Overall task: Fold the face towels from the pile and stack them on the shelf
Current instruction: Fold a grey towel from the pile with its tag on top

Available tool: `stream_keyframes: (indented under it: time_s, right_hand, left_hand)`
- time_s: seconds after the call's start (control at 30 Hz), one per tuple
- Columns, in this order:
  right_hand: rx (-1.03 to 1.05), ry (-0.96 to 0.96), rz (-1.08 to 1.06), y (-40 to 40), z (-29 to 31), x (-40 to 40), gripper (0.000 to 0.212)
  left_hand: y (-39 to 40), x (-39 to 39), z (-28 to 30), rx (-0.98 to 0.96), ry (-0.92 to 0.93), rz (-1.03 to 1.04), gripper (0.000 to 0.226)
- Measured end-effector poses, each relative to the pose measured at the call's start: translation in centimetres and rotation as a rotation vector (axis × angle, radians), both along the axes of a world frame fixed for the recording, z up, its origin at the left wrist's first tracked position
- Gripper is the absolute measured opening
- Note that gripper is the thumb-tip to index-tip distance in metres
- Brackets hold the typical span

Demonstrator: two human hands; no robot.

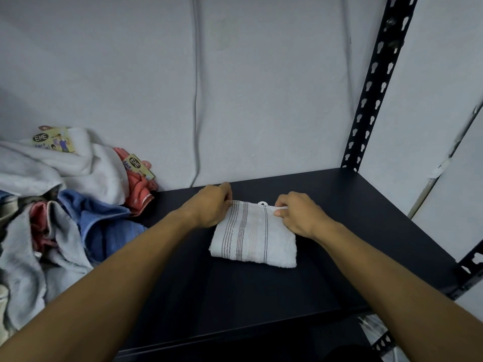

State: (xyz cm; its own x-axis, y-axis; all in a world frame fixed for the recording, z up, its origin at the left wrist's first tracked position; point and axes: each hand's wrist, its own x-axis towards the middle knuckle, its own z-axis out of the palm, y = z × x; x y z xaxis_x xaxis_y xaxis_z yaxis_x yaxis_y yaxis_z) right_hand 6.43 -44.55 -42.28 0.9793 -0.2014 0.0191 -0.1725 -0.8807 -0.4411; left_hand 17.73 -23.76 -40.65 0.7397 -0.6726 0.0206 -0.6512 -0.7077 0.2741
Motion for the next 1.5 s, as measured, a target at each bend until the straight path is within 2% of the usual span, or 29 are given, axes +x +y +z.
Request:
stream_keyframes:
  time_s: [0.17, 0.27, 0.33, 0.43, 0.53, 0.63, 0.73, 0.83, 0.93, 1.07, 1.13, 1.2, 1.3, 1.4, 1.5]
  right_hand:
    - [0.022, 0.010, -0.008, 0.1, 0.1, 0.1, 0.011]
    - [0.122, 0.027, -0.058, -0.1, 0.1, 0.5, 0.007]
    - [0.161, 0.050, -0.076, -0.2, 0.5, 0.7, 0.016]
    - [0.125, 0.118, -0.059, -0.2, 1.3, 0.7, 0.030]
    - [0.125, 0.193, -0.035, 0.0, 1.8, 0.7, 0.035]
    - [0.103, 0.232, -0.013, 0.0, 1.7, 0.9, 0.033]
    - [0.056, 0.255, 0.001, 0.0, 2.1, 0.9, 0.037]
    - [-0.003, 0.232, 0.019, 0.0, 3.4, 1.0, 0.036]
    - [-0.049, 0.097, 0.010, -0.1, 6.5, 1.0, 0.029]
    - [-0.225, -0.281, 0.051, -0.3, 9.7, -1.0, 0.022]
    - [-0.343, -0.537, 0.116, 0.3, 9.1, -3.3, 0.016]
    - [-0.441, -0.644, 0.166, 1.4, 7.1, -5.7, 0.015]
    - [-0.479, -0.604, 0.258, 2.9, 2.4, -8.7, 0.012]
    - [-0.461, -0.537, 0.370, 4.0, -2.2, -11.1, 0.012]
    - [-0.374, -0.460, 0.421, 4.5, -4.1, -12.5, 0.013]
  left_hand:
    - [-0.2, 0.4, 0.8, 0.066, 0.040, -0.018, 0.008]
    - [-0.5, 0.7, 1.4, 0.109, 0.070, 0.002, 0.013]
    - [-1.0, 0.9, 1.6, 0.139, 0.130, 0.003, 0.011]
    - [-2.0, 1.0, 2.2, 0.189, 0.214, -0.025, 0.017]
    - [-2.9, 1.3, 2.7, 0.290, 0.278, -0.057, 0.029]
    - [-3.3, 1.5, 2.7, 0.321, 0.388, -0.061, 0.029]
    - [-2.9, 1.4, 3.3, 0.343, 0.417, -0.077, 0.026]
    - [-2.2, 1.0, 5.0, 0.326, 0.303, -0.099, 0.026]
    - [-1.2, 0.4, 7.9, 0.235, 0.032, -0.131, 0.022]
    - [0.9, -2.2, 10.9, -0.022, -0.315, -0.171, 0.025]
    - [2.5, -4.1, 10.0, -0.141, -0.529, -0.245, 0.024]
    - [4.1, -6.2, 7.8, -0.191, -0.666, -0.312, 0.019]
    - [5.9, -9.4, 3.5, -0.163, -0.707, -0.341, 0.016]
    - [7.8, -12.2, -0.7, -0.103, -0.631, -0.393, 0.011]
    - [9.3, -13.9, -2.7, -0.077, -0.573, -0.418, 0.008]
